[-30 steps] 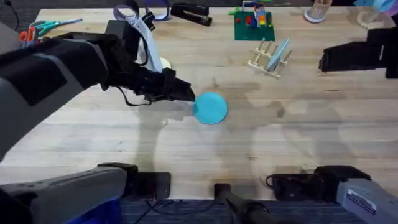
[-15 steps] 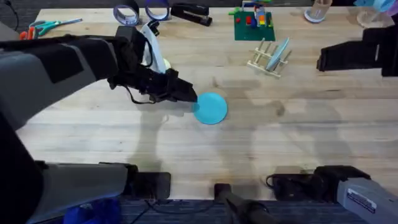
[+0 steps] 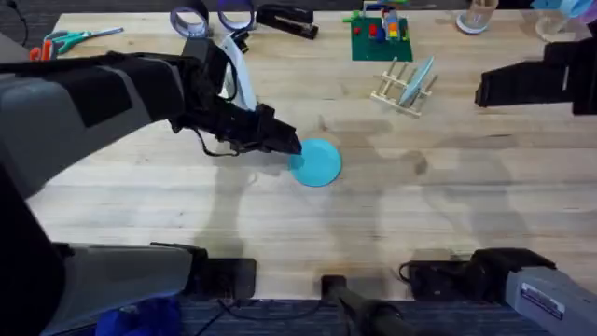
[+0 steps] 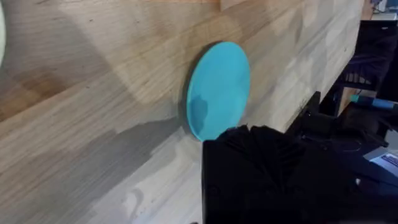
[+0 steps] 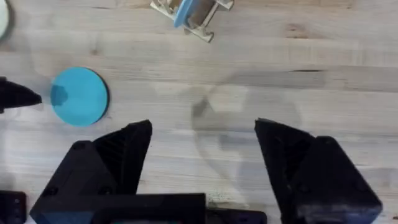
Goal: Pick up the plates from the table one by one and place each into a slot on the dish rack.
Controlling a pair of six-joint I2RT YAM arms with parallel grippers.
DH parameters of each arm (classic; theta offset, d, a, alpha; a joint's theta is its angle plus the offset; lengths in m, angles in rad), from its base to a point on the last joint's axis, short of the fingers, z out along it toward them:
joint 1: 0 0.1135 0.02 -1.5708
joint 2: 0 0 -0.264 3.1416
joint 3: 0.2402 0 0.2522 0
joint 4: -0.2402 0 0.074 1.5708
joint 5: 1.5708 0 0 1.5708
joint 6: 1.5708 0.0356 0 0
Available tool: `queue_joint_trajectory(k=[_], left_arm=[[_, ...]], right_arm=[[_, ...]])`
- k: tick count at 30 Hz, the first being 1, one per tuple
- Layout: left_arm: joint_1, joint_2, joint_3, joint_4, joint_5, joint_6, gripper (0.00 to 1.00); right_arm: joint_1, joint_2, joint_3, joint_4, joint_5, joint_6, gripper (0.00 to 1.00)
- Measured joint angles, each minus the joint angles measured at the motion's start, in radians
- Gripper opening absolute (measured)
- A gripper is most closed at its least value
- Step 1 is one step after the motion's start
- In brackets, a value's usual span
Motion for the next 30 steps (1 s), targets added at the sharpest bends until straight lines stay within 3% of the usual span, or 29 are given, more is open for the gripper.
queue_joint_trajectory(k=[9,20,30], left_arm=[[0.0,0.015,0.0,0.014,-0.016,0.0,0.042],[0.0,0.175,0.0,0.072,-0.052,-0.004,0.042],[0.003,0.243,0.001,0.087,0.005,-0.041,0.043]], right_arm=[[0.0,0.0,0.0,0.0,0.0,0.0,0.995],[0.0,0.0,0.0,0.0,0.0,0.0,0.994],[0.0,0.0,0.0,0.0,0.0,0.0,0.993]])
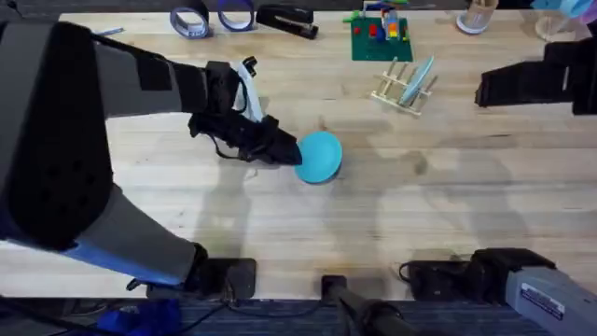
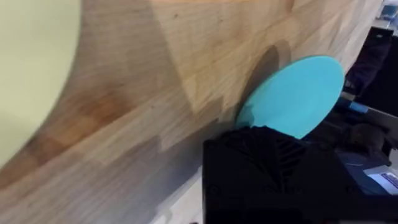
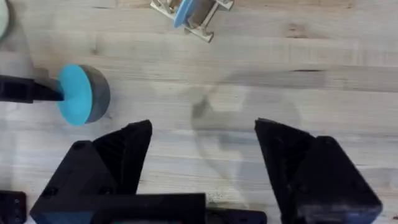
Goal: Pick up the plates from the table one by one and place each into a slot on the dish rack.
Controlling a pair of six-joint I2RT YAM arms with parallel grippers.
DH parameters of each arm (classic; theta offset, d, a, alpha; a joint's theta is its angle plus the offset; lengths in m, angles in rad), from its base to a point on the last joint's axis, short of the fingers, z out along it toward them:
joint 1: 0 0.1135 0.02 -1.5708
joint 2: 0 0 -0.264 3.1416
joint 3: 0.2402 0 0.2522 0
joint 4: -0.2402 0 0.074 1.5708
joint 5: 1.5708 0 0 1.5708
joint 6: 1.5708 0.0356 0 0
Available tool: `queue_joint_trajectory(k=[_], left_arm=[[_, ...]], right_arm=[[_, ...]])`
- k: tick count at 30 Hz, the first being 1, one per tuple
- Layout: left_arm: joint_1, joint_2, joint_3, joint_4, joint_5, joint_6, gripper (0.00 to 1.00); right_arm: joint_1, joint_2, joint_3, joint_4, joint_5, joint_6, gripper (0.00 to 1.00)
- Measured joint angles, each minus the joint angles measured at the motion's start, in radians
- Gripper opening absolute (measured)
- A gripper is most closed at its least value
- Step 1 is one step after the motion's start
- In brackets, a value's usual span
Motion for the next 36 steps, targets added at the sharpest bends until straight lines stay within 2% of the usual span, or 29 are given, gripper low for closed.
queue_joint_trajectory(k=[11,23,28,36], left_arm=[[0.0,0.001,0.0,0.002,0.0,-0.019,0.044],[0.0,0.001,0.0,0.002,0.0,-0.023,0.043],[0.0,0.001,0.0,0.002,0.0,-0.026,0.042],[0.0,0.001,0.0,0.003,0.0,-0.027,0.043]], right_arm=[[0.0,0.0,0.0,-0.009,-0.005,0.018,0.995],[0.0,0.07,-0.009,-0.009,-0.138,0.137,0.993],[0.0,0.08,-0.078,0.033,-0.171,0.206,0.993],[0.0,0.08,-0.251,0.181,-0.3,0.272,0.995]])
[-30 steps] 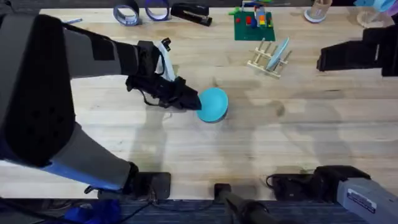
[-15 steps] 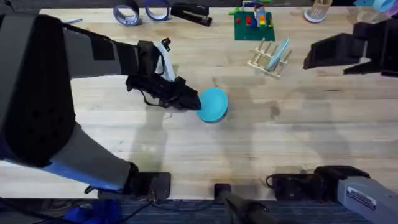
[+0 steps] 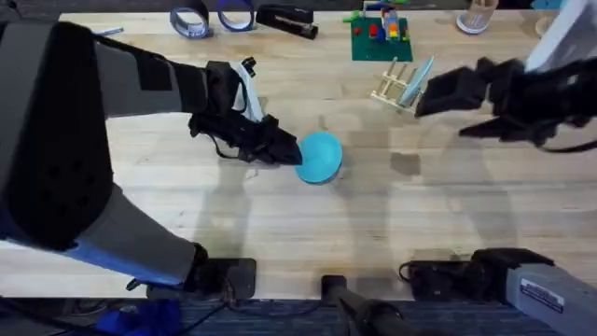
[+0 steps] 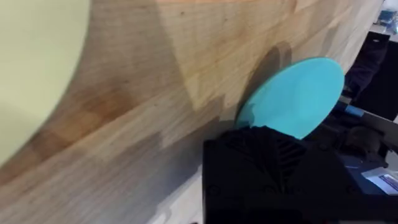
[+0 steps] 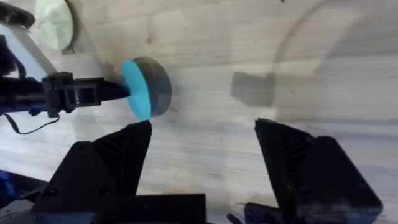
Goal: Pick up the plates from the table one by one and place each into a slot on the dish rack.
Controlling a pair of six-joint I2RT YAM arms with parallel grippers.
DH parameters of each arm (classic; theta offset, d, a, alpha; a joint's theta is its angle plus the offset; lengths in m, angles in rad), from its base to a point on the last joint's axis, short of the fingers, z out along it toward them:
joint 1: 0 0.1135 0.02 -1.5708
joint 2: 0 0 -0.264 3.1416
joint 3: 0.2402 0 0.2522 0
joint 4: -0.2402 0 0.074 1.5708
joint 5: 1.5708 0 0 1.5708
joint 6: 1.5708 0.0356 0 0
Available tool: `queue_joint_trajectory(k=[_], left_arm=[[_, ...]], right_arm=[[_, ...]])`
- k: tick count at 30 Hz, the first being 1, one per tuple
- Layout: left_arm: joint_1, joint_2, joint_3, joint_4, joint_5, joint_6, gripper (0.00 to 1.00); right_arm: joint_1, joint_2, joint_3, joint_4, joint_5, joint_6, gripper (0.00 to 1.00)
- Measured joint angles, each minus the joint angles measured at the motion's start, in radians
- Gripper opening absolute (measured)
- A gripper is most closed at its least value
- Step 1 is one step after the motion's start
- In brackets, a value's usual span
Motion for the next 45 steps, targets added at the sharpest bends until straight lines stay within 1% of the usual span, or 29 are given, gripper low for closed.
queue_joint_trajectory(k=[3,8,13,16,22,23,27,45], left_arm=[[0.0,0.0,0.0,0.0,0.0,0.0,0.043],[0.0,0.0,0.0,0.0,0.0,0.0,0.043],[0.0,0.0,0.0,0.0,0.0,0.0,0.043],[0.0,0.0,0.0,0.0,0.0,0.0,0.043],[0.0,0.0,0.0,0.0,0.0,0.0,0.043],[0.0,0.0,0.0,0.0,0.0,0.0,0.043],[0.0,0.0,0.0,0.0,0.0,0.0,0.042],[0.0,0.0,0.0,0.0,0.0,0.0,0.042]], right_arm=[[0.0,0.0,-0.068,0.036,-0.018,0.023,0.995],[0.01,0.0,-0.173,0.144,-0.071,0.044,0.995],[0.052,0.0,-0.243,0.269,-0.12,0.051,0.995],[0.087,0.0,-0.266,0.311,-0.131,0.055,0.995],[0.156,0.012,-0.274,0.356,-0.143,0.055,0.995],[0.187,0.048,-0.274,0.384,-0.145,0.058,0.995],[0.225,0.103,-0.274,0.414,-0.145,0.063,0.995],[0.347,0.313,-0.274,0.595,-0.146,0.074,0.993]])
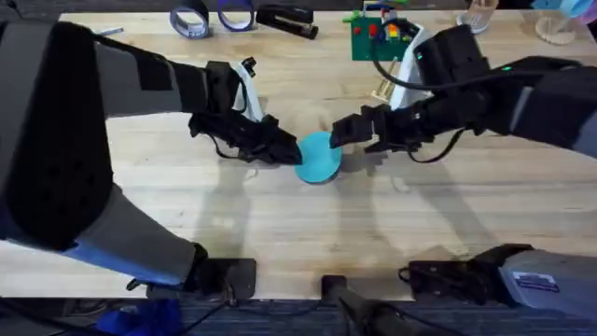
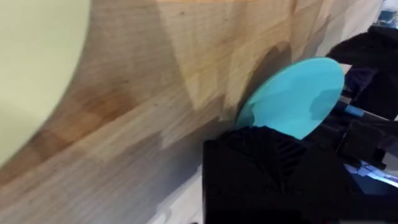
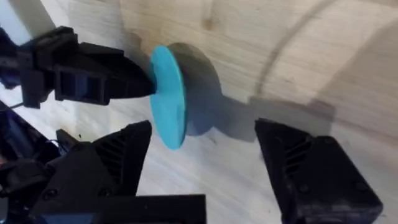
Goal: Pick up the plates from the table one by one and place each into a slot on the dish rack.
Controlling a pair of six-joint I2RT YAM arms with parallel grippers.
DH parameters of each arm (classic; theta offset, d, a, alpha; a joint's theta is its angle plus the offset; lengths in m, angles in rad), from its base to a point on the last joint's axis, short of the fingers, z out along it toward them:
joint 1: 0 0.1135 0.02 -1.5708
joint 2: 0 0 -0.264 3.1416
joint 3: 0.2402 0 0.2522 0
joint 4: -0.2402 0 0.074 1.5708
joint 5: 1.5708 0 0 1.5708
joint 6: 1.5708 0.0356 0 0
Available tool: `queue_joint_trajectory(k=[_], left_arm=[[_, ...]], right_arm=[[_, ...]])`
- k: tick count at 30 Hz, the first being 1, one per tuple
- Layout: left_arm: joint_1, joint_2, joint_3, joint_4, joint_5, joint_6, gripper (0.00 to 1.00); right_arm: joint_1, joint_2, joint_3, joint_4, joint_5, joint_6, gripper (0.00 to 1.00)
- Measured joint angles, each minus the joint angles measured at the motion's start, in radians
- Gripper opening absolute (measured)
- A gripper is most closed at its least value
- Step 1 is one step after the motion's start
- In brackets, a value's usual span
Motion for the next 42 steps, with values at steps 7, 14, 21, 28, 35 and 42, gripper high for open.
queue_joint_trajectory(k=[7,14,21,28,35,42], left_arm=[[0.0,0.0,0.0,0.0,0.0,0.0,0.042],[0.0,0.0,0.0,0.0,0.0,0.0,0.043],[0.0,0.0,0.0,0.0,0.0,0.0,0.043],[0.0,0.0,0.0,0.0,0.0,0.0,0.043],[0.0,0.0,0.0,0.0,0.0,0.0,0.043],[0.0,0.0,0.0,0.0,0.0,0.0,0.042]], right_arm=[[0.042,0.065,0.0,0.089,0.0,0.031,0.993],[0.062,0.108,0.0,0.123,-0.003,0.099,0.994],[0.062,0.113,0.0,0.129,-0.003,0.139,0.995],[0.062,0.113,0.0,0.133,-0.002,0.171,0.993],[0.067,0.119,0.0,0.128,-0.003,0.181,0.811],[0.069,0.121,0.0,0.127,-0.004,0.186,0.365]])
